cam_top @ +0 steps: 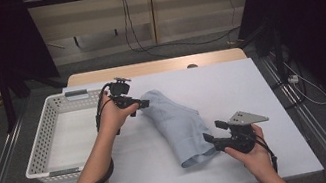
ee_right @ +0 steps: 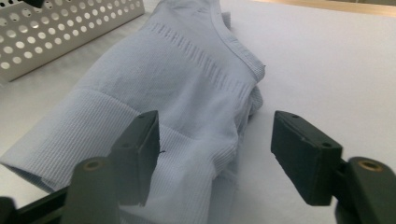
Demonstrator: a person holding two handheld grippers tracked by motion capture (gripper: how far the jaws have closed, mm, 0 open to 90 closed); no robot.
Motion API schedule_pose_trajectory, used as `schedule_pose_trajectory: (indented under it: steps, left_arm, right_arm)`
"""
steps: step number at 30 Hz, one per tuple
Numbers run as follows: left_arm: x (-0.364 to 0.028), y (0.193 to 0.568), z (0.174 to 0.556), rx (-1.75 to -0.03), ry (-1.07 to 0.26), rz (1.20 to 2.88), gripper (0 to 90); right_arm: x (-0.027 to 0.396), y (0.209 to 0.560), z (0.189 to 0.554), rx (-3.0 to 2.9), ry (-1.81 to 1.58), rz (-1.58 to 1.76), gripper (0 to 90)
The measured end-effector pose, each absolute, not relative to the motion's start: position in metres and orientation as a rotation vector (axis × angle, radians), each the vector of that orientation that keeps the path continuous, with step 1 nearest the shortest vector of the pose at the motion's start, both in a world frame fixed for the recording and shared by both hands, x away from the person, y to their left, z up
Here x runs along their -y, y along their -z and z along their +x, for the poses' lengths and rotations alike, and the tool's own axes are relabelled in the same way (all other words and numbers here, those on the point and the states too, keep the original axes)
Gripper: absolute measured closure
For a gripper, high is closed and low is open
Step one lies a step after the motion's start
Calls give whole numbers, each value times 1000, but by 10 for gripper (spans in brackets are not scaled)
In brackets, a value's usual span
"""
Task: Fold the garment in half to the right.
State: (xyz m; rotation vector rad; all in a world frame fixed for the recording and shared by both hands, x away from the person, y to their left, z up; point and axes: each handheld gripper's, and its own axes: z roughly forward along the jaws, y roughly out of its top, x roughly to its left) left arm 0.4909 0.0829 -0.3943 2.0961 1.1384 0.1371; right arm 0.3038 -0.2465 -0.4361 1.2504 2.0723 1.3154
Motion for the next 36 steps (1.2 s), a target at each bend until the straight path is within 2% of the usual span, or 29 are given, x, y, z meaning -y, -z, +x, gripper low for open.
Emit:
schedule_pose_trajectory:
  steps: [4, 19, 36]
  left_arm:
    - [-82, 396, 483, -1114, -112, 2115, 207]
    - [-77, 398, 458, -1048, -69, 2109, 181]
    - [-62, 398, 435, -1051, -40, 2110, 145]
  right_arm:
    - [246, 436, 306, -2077, -1331, 1250, 238]
    - [259, 437, 308, -2093, -1376, 1268, 141]
    - [268, 438, 302, -2061, -1346, 1297, 125]
